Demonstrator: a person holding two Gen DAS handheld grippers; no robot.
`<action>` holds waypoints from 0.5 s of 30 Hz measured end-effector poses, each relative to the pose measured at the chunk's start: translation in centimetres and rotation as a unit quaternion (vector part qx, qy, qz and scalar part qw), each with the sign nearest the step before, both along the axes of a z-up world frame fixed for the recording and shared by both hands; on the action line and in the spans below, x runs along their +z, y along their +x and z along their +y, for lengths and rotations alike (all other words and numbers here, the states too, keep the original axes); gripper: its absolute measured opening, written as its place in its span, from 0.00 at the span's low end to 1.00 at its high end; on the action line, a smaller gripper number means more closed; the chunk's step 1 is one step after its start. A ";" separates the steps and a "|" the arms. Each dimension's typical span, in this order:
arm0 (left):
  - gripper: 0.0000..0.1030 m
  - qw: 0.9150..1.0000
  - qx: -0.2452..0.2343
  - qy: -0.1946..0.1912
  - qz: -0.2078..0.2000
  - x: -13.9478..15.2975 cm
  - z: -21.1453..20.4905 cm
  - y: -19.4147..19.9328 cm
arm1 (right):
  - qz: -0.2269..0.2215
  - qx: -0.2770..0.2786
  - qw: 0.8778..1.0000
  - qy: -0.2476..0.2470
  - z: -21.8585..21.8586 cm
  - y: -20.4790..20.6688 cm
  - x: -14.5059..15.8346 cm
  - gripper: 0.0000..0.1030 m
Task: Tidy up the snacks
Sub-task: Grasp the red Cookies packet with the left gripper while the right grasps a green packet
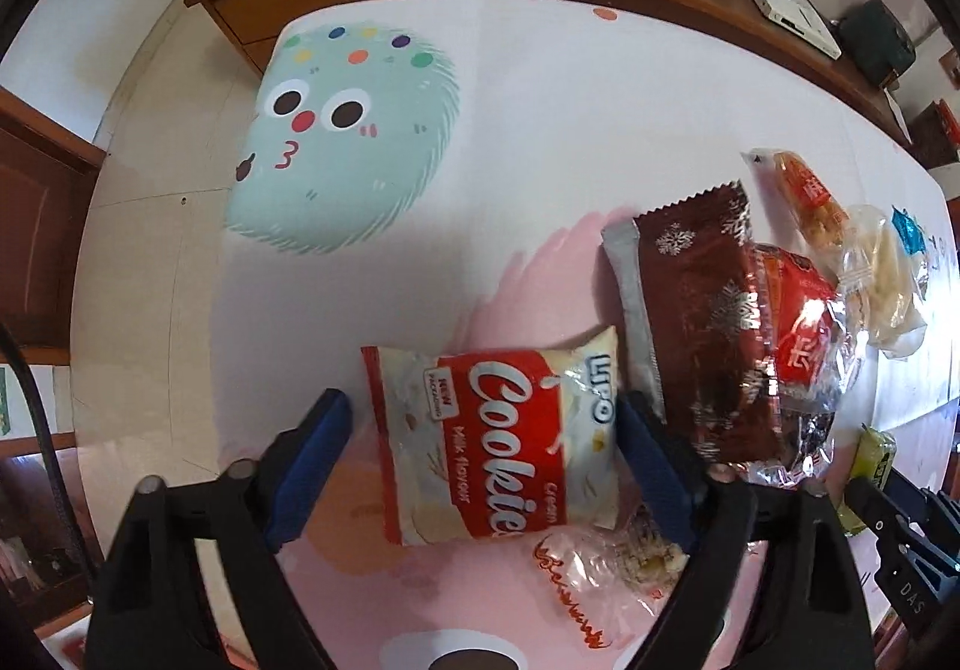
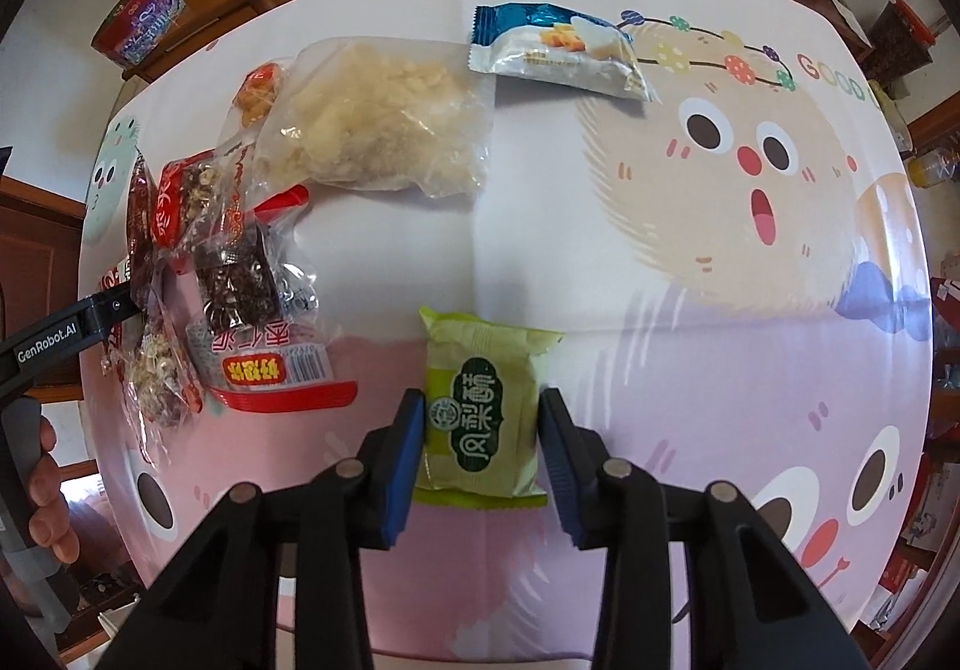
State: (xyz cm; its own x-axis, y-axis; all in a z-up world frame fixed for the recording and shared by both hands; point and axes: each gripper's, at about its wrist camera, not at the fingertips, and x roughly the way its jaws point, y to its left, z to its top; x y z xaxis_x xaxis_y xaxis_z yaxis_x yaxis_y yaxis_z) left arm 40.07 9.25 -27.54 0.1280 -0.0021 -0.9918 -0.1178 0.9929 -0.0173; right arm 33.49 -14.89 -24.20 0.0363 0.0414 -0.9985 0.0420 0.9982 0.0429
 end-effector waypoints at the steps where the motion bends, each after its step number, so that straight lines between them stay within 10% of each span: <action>1: 0.70 1.000 -0.002 0.001 -0.006 0.4 0.0 -0.9 | -0.001 -0.001 1.000 0.003 -0.2 -0.1 0.0 0.37; 6: 0.52 1.000 0.002 0.000 -0.017 1.1 0.5 -2.0 | -0.003 -0.010 1.000 0.025 -1.0 -0.7 0.4 0.35; 15: 0.50 0.998 0.035 0.000 -0.048 4.6 2.3 -4.8 | -0.029 -0.022 0.998 0.046 -2.6 -2.0 3.8 0.35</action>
State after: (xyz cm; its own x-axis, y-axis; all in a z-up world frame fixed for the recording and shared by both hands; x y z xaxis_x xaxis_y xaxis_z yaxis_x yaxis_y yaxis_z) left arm 35.30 11.52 -22.92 0.2229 0.0106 -0.9748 -0.1839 0.9825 -0.0313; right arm 31.45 -17.51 -20.40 0.0984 0.1304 -0.9866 0.0794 0.9872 0.1384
